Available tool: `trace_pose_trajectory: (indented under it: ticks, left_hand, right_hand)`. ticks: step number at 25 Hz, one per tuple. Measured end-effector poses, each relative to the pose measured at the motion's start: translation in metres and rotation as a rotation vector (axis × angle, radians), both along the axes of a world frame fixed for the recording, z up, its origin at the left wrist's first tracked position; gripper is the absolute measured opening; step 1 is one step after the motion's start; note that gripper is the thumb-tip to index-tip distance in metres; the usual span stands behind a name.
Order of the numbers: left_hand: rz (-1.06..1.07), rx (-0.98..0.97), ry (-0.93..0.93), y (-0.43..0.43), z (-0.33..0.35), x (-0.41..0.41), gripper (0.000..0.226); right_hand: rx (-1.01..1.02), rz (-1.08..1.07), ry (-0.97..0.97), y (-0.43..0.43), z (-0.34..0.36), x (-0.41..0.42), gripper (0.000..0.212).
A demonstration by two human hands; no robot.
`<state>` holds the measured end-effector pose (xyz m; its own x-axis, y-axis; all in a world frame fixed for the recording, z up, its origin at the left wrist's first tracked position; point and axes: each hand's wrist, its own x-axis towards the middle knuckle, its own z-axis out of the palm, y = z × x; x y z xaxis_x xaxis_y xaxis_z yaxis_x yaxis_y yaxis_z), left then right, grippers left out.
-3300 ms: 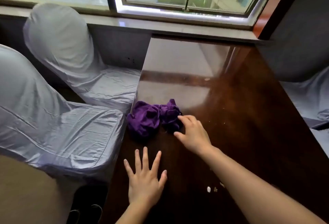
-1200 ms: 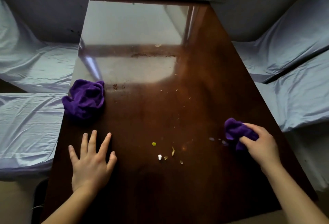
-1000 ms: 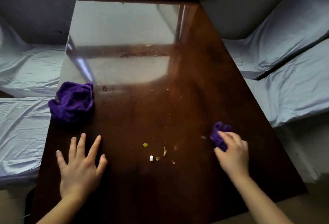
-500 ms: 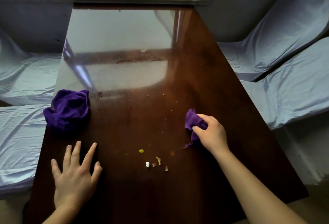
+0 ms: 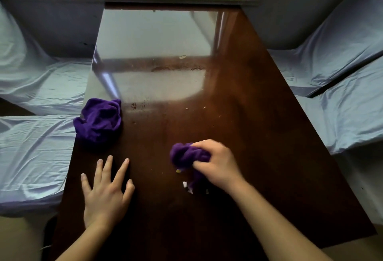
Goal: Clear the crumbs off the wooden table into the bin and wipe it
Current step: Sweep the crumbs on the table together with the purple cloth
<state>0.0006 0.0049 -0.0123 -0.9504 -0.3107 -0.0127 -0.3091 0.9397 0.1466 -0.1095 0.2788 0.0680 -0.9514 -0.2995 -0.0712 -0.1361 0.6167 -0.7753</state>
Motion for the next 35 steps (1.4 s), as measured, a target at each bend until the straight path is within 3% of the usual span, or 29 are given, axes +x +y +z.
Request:
trace_pose_trajectory:
  ticks: [3,5,9,13,17,19,23,26,29,32,35]
  left_hand:
    - [-0.008,0.043,0.011,-0.003,0.0,0.001,0.066]
    - [-0.014,0.099,0.064,-0.004,0.001,0.001,0.064]
    - [-0.008,0.245,0.178,-0.006,0.003,0.004,0.059]
    - [0.024,0.357,0.243,-0.007,0.004,0.006,0.055]
    - [0.064,0.473,0.274,-0.01,0.007,0.008,0.045]
    - [0.07,0.537,0.283,-0.012,0.008,0.01,0.045]
    - [0.069,0.595,0.289,-0.016,0.009,0.014,0.057]
    - [0.063,0.614,0.297,-0.018,0.01,0.015,0.058]
    - [0.061,0.607,0.314,-0.017,0.011,0.014,0.058]
    - [0.062,0.579,0.316,-0.017,0.009,0.012,0.057]
    - [0.055,0.551,0.337,-0.017,0.007,0.012,0.056]
  right_hand:
    - [-0.025,-0.266,-0.102,0.08,0.002,-0.003,0.042]
    - [0.104,-0.415,-0.172,0.115,-0.01,0.005,0.045]
    - [0.404,-0.366,0.005,0.078,-0.04,0.057,0.054]
    - [0.288,-0.247,0.107,-0.017,-0.051,0.1,0.057]
    - [-0.035,-0.209,-0.074,-0.087,-0.035,0.103,0.053]
    - [-0.115,-0.256,-0.029,-0.084,-0.022,0.095,0.05]
    - [0.009,-0.409,0.117,-0.039,-0.007,0.062,0.045]
    - [0.173,-0.453,0.058,-0.027,-0.015,0.034,0.042]
    - [0.275,-0.389,-0.017,-0.044,-0.03,0.03,0.046]
    - [0.359,-0.186,0.078,-0.072,-0.041,0.046,0.05]
    - [0.251,0.078,0.079,-0.096,-0.037,0.056,0.049]
